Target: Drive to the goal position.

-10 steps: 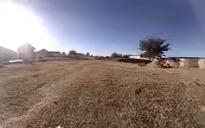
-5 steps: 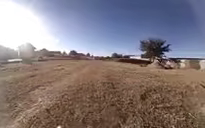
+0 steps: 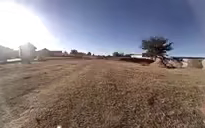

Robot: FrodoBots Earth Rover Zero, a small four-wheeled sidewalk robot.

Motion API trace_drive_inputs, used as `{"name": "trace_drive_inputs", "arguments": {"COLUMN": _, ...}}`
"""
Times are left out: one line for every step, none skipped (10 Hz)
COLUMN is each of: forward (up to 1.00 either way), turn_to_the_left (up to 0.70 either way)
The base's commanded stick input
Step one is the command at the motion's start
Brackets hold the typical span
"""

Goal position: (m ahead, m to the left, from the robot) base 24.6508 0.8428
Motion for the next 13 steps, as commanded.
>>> {"name": "trace_drive_inputs", "arguments": {"forward": 0.50, "turn_to_the_left": 0.00}}
{"name": "trace_drive_inputs", "arguments": {"forward": 0.50, "turn_to_the_left": 0.00}}
{"name": "trace_drive_inputs", "arguments": {"forward": 0.50, "turn_to_the_left": 0.00}}
{"name": "trace_drive_inputs", "arguments": {"forward": 0.50, "turn_to_the_left": 0.00}}
{"name": "trace_drive_inputs", "arguments": {"forward": 0.50, "turn_to_the_left": 0.00}}
{"name": "trace_drive_inputs", "arguments": {"forward": 0.50, "turn_to_the_left": 0.00}}
{"name": "trace_drive_inputs", "arguments": {"forward": 0.50, "turn_to_the_left": 0.00}}
{"name": "trace_drive_inputs", "arguments": {"forward": 0.50, "turn_to_the_left": 0.00}}
{"name": "trace_drive_inputs", "arguments": {"forward": 0.50, "turn_to_the_left": 0.00}}
{"name": "trace_drive_inputs", "arguments": {"forward": 0.50, "turn_to_the_left": 0.00}}
{"name": "trace_drive_inputs", "arguments": {"forward": 0.50, "turn_to_the_left": 0.00}}
{"name": "trace_drive_inputs", "arguments": {"forward": 0.50, "turn_to_the_left": 0.00}}
{"name": "trace_drive_inputs", "arguments": {"forward": 0.50, "turn_to_the_left": 0.00}}
